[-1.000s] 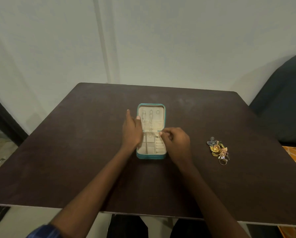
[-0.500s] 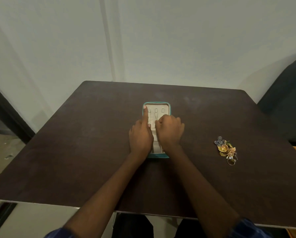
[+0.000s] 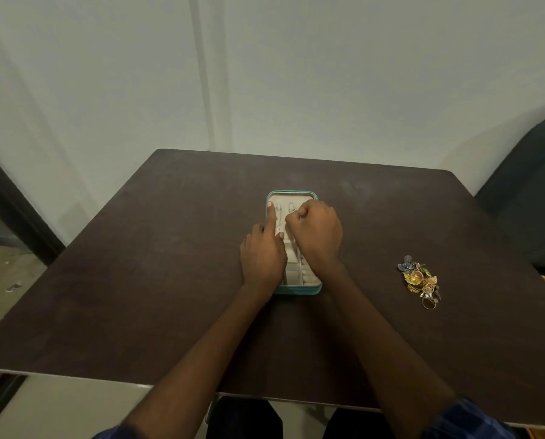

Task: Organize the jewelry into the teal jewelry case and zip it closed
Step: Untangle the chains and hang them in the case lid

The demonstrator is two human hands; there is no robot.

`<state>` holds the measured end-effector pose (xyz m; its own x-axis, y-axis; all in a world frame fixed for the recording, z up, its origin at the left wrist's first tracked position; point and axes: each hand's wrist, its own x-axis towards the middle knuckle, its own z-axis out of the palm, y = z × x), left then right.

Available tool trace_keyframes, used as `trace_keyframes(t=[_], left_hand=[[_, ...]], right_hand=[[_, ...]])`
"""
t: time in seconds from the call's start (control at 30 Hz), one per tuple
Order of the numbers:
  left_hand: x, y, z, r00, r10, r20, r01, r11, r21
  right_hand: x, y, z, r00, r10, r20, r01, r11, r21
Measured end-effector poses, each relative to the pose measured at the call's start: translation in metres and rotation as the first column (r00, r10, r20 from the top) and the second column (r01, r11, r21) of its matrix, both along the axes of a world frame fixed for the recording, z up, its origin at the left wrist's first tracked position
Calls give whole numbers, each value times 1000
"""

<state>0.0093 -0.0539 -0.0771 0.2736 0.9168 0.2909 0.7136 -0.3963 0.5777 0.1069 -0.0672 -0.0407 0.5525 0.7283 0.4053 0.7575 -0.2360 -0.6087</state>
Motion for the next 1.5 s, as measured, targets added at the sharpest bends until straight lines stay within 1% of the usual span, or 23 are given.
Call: trace_keyframes(t=[0.07, 0.17, 0.37, 0.43, 0.5, 0.63, 0.77, 0.93, 1.03, 1.13, 1.23, 1.33, 1.4, 1.47, 1.5], left_hand=[[0, -1, 1, 1000, 2, 4, -2, 1000, -16], [-1, -2, 1, 1000, 3, 20, -2, 1000, -21], [-1, -1, 2, 1000, 7, 16, -7, 999, -34], [-2, -1, 2, 1000, 10, 16, -10, 999, -34], [-2, -2, 2, 1000, 12, 22, -11, 999, -35], [-2, -1, 1, 999, 15, 30, -14, 999, -36], [1, -2, -1, 999, 17, 36, -15, 999, -40], [1, -3, 1, 998, 16, 56, -14, 999, -38], [1, -5, 3, 996, 1, 94, 0, 1000, -15], [0, -4, 3, 995, 7, 102, -7, 1000, 1], [-1, -3, 3, 996, 3, 85, -7, 999, 51], [-4, -5, 8, 998, 7, 69, -12, 997, 78], [-6, -9, 14, 991, 2, 131, -14, 996, 92], [-5, -16, 25, 957, -54, 285, 25, 994, 106], [-5, -22, 32, 919, -94, 383, 59, 993, 103]], right_hand=[[4, 3, 7, 990, 21, -138, -19, 1000, 16], [11, 9, 17, 967, 54, -250, -42, 998, 53], [16, 16, 31, 945, 128, -302, -105, 990, 91], [18, 21, 31, 926, 130, -355, -98, 989, 106], [19, 25, 33, 899, 142, -413, -100, 988, 121], [19, 27, 44, 854, 203, -479, -133, 975, 177], [20, 23, 58, 761, 316, -567, -196, 945, 263], [16, 7, 85, 708, 411, -574, -282, 910, 305], [13, -9, 102, 713, 429, -555, -313, 902, 296], [13, -25, 115, 694, 459, -555, -353, 888, 294], [15, -41, 125, 721, 463, -515, -388, 886, 254], [16, -58, 133, 725, 486, -488, -415, 874, 253], [15, -67, 136, 726, 489, -483, -420, 872, 251], [14, -77, 137, 725, 492, -482, -425, 870, 248], [13, -82, 138, 719, 498, -485, -429, 867, 254]])
